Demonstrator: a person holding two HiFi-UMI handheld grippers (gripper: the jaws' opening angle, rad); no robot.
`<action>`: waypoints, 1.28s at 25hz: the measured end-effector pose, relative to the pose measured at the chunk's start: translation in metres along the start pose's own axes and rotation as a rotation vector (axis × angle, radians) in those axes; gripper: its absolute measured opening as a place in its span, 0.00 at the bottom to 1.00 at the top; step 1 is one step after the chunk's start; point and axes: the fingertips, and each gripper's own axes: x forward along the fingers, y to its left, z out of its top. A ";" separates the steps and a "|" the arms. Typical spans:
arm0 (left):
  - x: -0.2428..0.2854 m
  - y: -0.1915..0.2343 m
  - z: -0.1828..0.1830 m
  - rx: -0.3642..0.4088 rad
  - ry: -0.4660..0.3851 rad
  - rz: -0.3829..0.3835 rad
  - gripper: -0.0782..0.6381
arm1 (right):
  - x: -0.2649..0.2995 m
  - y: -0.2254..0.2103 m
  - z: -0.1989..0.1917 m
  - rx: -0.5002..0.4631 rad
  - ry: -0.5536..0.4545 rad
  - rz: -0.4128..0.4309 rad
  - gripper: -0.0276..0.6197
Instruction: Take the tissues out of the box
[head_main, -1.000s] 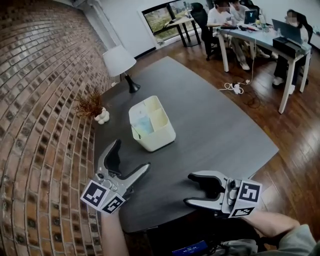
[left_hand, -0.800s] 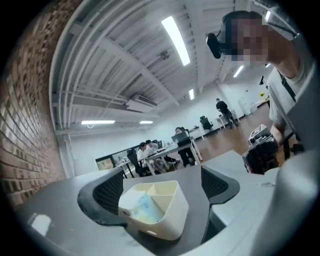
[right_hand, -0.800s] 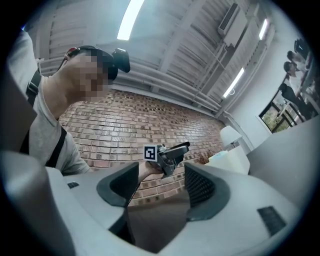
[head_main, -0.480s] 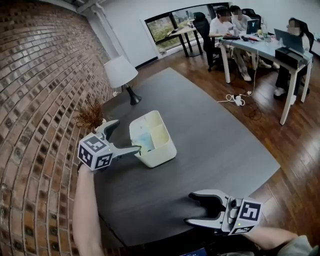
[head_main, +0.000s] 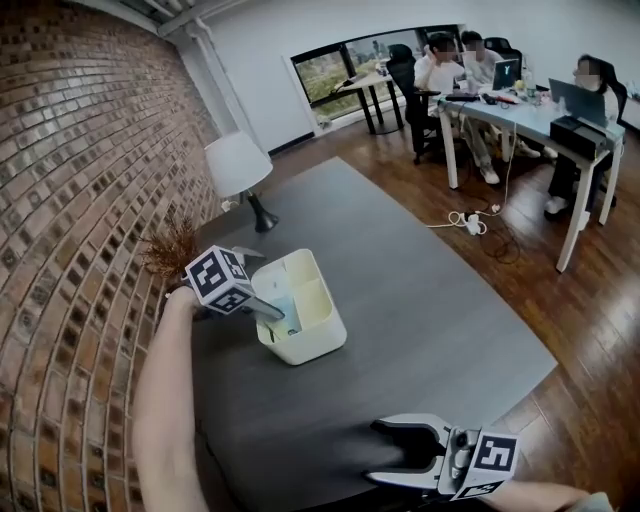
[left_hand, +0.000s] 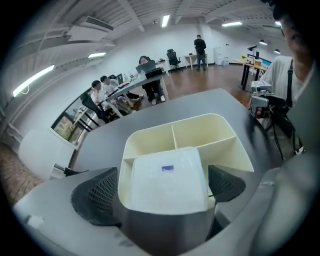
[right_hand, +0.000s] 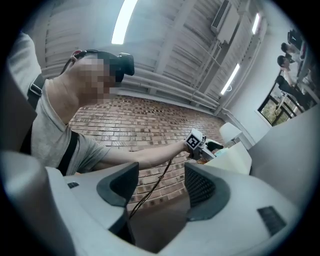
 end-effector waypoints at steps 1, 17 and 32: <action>0.004 0.000 0.000 0.008 0.020 -0.016 0.90 | -0.001 -0.001 0.000 0.001 0.001 0.000 0.51; 0.027 -0.008 -0.017 0.069 0.227 -0.142 0.80 | 0.007 0.003 0.011 0.046 -0.023 0.025 0.51; -0.072 -0.003 0.010 0.037 0.092 0.042 0.79 | 0.003 0.003 0.004 -0.001 0.000 0.016 0.51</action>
